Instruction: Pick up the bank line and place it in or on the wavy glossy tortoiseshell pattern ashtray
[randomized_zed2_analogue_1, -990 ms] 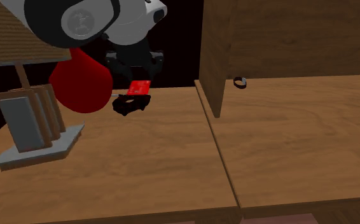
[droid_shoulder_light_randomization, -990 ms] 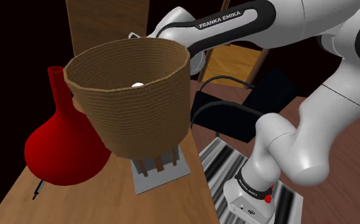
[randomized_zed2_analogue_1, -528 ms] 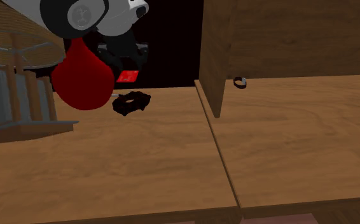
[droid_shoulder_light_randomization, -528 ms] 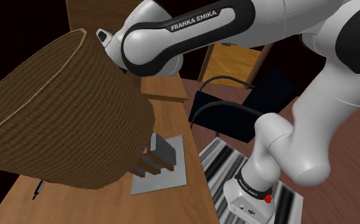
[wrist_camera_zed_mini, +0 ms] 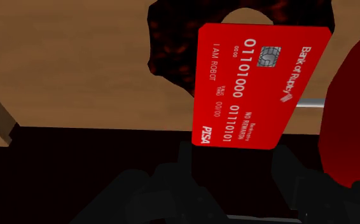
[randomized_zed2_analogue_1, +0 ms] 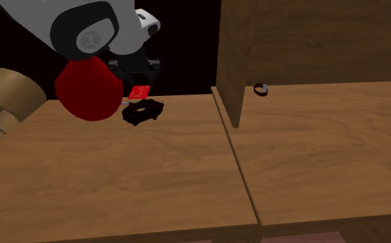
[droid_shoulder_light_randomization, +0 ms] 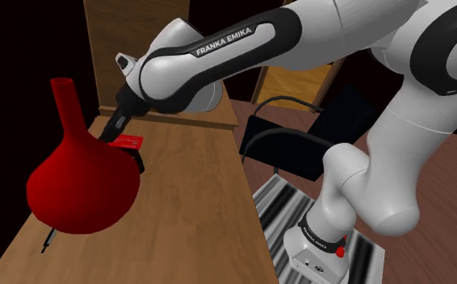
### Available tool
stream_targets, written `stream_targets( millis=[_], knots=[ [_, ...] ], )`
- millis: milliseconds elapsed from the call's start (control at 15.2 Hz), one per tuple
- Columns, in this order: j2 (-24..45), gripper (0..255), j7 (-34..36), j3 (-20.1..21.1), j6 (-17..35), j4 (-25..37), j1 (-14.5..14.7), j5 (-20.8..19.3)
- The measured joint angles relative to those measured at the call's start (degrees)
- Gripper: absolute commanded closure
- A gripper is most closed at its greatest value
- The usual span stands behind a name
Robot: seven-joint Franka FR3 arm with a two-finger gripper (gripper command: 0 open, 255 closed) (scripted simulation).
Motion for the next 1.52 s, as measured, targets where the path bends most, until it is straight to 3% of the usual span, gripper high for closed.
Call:
stream_targets(
  millis=[528, 924, 990, 1386, 1518],
  knots=[
    [4.1, 255, -7.9, 2.1, 4.0, -0.7, -1.1, 8.9],
    [4.3, 255, -8.6, 2.4, 4.5, -0.8, -1.2, 9.7],
    [4.3, 0, -8.6, 2.4, 4.5, -0.8, -1.2, 9.7],
    [4.4, 0, -8.7, 2.2, 4.5, -0.7, -1.3, 9.7],
    [1.6, 0, -6.2, 1.2, 3.4, -2.2, -0.7, 6.5]
  ],
)
